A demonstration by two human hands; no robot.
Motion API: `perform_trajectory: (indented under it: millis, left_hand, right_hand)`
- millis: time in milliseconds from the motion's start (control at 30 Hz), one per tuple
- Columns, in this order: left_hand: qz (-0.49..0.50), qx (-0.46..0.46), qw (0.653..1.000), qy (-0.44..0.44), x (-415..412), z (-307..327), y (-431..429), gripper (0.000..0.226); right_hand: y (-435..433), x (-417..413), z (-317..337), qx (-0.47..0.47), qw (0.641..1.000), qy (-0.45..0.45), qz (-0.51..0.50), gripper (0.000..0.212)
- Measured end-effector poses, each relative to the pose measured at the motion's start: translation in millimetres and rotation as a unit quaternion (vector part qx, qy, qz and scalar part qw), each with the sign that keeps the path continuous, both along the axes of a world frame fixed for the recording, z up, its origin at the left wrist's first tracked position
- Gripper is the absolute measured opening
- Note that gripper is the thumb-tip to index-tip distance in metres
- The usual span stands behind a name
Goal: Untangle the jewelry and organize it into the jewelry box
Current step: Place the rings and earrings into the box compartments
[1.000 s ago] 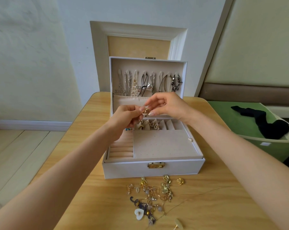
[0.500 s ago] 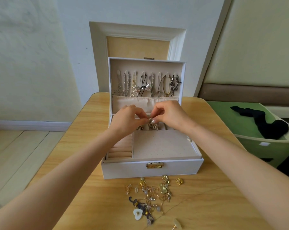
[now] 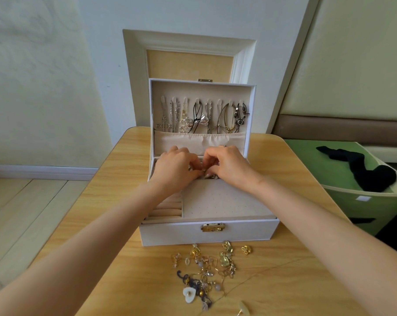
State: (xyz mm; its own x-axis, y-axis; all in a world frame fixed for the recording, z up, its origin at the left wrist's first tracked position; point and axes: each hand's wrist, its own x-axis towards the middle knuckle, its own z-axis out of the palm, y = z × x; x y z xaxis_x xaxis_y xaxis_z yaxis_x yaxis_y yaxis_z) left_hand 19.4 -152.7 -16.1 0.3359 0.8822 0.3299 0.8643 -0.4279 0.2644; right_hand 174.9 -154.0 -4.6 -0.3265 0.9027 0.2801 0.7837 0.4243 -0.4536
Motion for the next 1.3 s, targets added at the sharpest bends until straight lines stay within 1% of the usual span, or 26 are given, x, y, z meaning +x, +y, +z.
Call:
perform_trajectory:
  millis: [100,200,300,367,467,600,667,733,833,900,933,1000,1067,1133,1233,1300]
  left_hand:
    - [-0.001,0.007,1.0,0.019,-1,-1,1,0.02]
    - [-0.002,0.016,0.999,0.034,-2,-1,2,0.019]
    - [0.0,0.023,0.999,0.024,-3,-2,0,0.018]
    - [0.003,0.026,1.0,0.013,-3,-2,-1,0.016]
    - [-0.002,0.031,0.999,0.009,-8,-1,-2,0.016]
    - [-0.005,0.041,0.999,-0.005,-22,-2,-12,0.015]
    - [-0.021,0.053,0.998,-0.026,-30,-5,-26,0.015]
    - [-0.041,0.059,0.997,-0.036,-36,-10,-49,0.022]
    - [-0.055,0.063,0.996,-0.034,-38,-22,-95,0.044]
    - [-0.055,0.062,0.996,-0.033,-32,-31,-120,0.046]
    - [-0.055,0.065,0.996,-0.033,-29,-35,-126,0.046]
    - [-0.06,0.081,0.994,-0.041,-26,-40,-130,0.044]
    - [-0.072,0.1,0.989,-0.081,-27,-42,-128,0.035]
    - [-0.077,0.12,0.984,-0.104,-30,-46,-126,0.03]
    - [-0.081,0.138,0.984,-0.081,-31,-52,-127,0.031]
    - [-0.082,0.146,0.984,-0.062,-30,-55,-128,0.033]
  right_hand:
    - [3,6,-1,-0.009,1.0,-0.001,-0.002,0.016]
    - [3,11,-2,0.017,1.0,-0.009,-0.016,0.015]
    - [2,9,-7,0.041,0.999,-0.022,-0.023,0.006]
    - [3,8,-10,0.055,0.998,-0.024,-0.029,0.005]
    - [2,9,-7,0.047,0.998,-0.025,-0.037,0.003]
    - [-7,22,1,0.046,0.996,0.047,-0.054,0.006]
    - [-16,35,1,0.039,0.995,0.064,-0.069,0.007]
    - [-27,52,-1,0.018,0.994,0.059,-0.093,0.01]
    - [-48,77,-5,-0.042,0.991,0.066,-0.112,0.011]
    - [-61,85,-6,-0.063,0.987,0.1,-0.11,0.01]
    - [-65,86,-7,-0.056,0.986,0.103,-0.116,0.011]
    - [-68,87,-9,-0.027,0.987,0.056,-0.147,0.012]
    - [-71,85,-10,-0.01,0.985,-0.008,-0.172,0.012]
    - [-74,83,-11,0.002,0.983,-0.042,-0.178,0.012]
    - [-76,79,-14,0.044,0.982,-0.076,-0.168,0.018]
    - [-76,76,-16,0.055,0.981,-0.084,-0.168,0.019]
